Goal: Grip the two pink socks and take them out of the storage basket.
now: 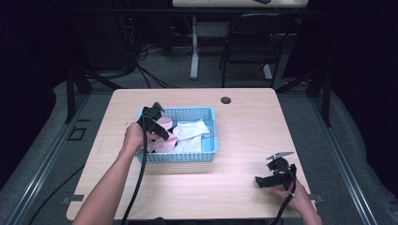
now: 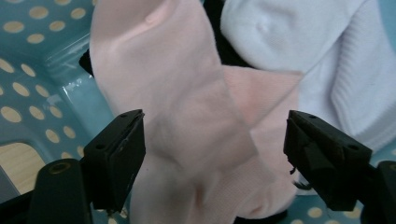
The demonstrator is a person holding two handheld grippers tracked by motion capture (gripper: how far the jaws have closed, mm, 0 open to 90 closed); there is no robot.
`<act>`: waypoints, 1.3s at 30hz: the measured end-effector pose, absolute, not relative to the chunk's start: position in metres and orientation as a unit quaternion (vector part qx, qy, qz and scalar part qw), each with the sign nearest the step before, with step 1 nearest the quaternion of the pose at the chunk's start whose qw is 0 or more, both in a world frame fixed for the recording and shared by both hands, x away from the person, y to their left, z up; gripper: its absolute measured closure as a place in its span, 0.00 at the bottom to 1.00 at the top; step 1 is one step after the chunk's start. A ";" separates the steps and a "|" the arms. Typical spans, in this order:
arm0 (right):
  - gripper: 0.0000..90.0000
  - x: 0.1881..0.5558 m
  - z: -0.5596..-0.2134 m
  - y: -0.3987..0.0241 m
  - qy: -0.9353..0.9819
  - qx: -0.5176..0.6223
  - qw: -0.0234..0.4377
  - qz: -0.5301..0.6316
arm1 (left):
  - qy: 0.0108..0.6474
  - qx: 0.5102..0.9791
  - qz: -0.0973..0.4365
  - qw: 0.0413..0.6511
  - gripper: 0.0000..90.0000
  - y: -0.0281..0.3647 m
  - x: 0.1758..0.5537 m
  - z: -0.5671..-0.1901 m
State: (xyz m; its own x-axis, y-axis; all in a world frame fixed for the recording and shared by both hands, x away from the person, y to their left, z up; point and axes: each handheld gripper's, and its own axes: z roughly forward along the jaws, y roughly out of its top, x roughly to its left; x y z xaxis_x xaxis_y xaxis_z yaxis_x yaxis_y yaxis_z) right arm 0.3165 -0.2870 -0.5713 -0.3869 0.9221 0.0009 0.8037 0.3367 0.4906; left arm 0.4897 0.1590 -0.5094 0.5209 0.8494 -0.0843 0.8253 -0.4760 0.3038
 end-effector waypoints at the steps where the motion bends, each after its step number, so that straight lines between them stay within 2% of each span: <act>1: 0.00 0.316 -0.571 -0.287 0.806 0.536 0.140 0.211 | 0.491 0.857 0.041 0.153 0.30 0.160 0.490 -0.510; 15: 0.00 0.317 -0.571 -0.287 0.806 0.536 0.141 0.209 | 0.493 0.856 0.064 0.145 0.68 0.162 0.494 -0.511; 23: 0.00 0.316 -0.571 -0.287 0.806 0.536 0.141 0.209 | 0.491 0.857 0.072 0.136 0.85 0.165 0.493 -0.508; 32: 0.00 0.316 -0.571 -0.288 0.808 0.533 0.144 0.207 | 0.487 0.857 0.080 0.148 0.92 0.173 0.489 -0.495; 39: 0.00 0.316 -0.571 -0.288 0.807 0.532 0.140 0.213 | 0.479 0.858 0.086 0.167 0.94 0.177 0.484 -0.481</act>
State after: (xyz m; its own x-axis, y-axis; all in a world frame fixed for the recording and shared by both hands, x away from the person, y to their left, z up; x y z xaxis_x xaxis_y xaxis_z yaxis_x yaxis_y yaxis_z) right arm 0.3161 -0.2878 -0.5714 -0.3945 0.9189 0.0009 0.7996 0.3428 0.4930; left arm 0.4841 0.1768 -0.4808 0.5268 0.8499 -0.0127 0.7928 -0.4859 0.3678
